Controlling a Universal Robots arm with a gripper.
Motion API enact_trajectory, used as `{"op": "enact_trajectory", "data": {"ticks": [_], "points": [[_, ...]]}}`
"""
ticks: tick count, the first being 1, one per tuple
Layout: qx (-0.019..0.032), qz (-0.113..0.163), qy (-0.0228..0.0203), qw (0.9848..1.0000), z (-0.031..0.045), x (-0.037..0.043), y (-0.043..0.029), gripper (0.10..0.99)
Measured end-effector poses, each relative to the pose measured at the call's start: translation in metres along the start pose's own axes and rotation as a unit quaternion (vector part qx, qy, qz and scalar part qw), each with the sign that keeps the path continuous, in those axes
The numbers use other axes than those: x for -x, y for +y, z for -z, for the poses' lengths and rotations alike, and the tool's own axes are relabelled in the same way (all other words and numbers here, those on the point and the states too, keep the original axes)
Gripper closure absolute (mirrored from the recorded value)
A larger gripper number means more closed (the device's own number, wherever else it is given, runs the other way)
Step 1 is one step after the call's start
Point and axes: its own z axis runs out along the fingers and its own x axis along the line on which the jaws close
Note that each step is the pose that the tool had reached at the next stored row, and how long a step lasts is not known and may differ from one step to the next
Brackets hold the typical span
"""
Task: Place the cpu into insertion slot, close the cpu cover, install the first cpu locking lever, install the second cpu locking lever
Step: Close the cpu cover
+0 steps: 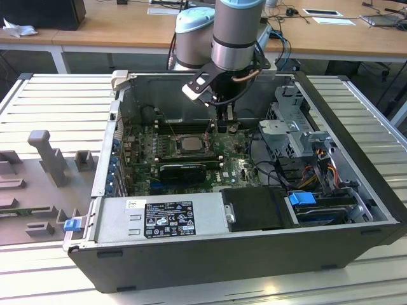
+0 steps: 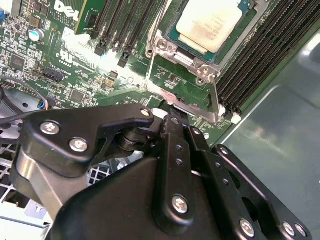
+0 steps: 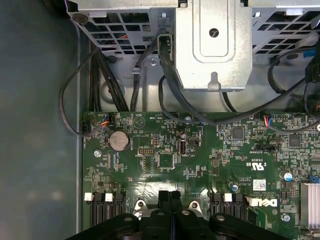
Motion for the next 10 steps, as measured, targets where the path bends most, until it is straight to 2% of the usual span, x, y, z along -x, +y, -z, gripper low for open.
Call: {"op": "enact_trajectory", "data": {"ticks": [10], "points": [[0.0,0.0,0.0,1.0,0.0002,0.0,-0.0063,0.98]]}}
